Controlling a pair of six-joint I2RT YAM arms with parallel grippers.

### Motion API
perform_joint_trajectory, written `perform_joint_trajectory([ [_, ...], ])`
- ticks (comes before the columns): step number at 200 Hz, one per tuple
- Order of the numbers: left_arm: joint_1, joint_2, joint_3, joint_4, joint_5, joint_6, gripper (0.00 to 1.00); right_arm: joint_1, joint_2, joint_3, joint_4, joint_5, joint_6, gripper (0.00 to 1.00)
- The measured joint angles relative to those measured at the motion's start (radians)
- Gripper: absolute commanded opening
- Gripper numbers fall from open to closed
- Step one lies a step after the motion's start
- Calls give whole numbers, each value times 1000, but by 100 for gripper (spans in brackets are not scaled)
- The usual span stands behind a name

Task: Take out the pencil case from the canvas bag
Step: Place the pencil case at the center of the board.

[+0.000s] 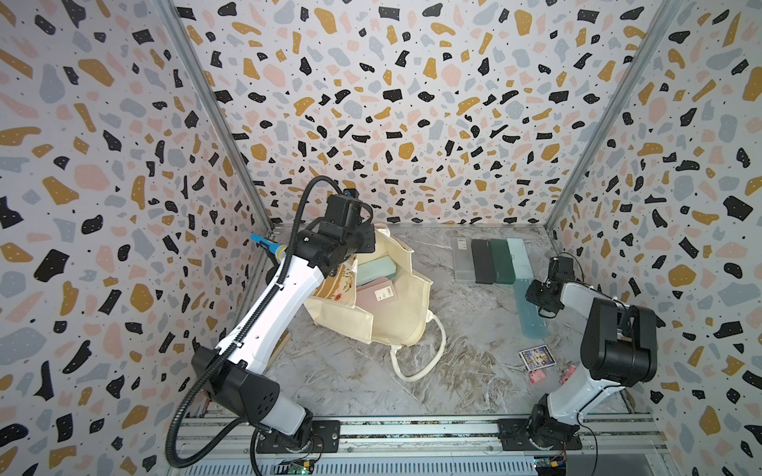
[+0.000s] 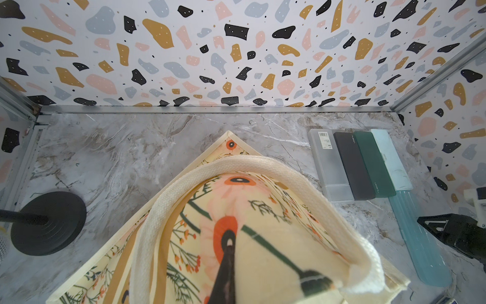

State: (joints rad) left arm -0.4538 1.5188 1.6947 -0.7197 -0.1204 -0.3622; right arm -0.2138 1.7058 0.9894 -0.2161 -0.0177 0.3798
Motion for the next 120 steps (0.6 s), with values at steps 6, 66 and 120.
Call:
perform_joint_trajectory([
  [6, 0, 0, 0, 0, 4, 0, 0, 0, -6, -2, 0, 4, 0, 37],
  [66, 2, 8, 5, -4, 38, 27, 0, 180, -330, -65, 16, 117, -4, 39],
  [120, 6, 86, 93, -40, 247, 104, 0, 618, -624, -118, 91, 133, -56, 40],
])
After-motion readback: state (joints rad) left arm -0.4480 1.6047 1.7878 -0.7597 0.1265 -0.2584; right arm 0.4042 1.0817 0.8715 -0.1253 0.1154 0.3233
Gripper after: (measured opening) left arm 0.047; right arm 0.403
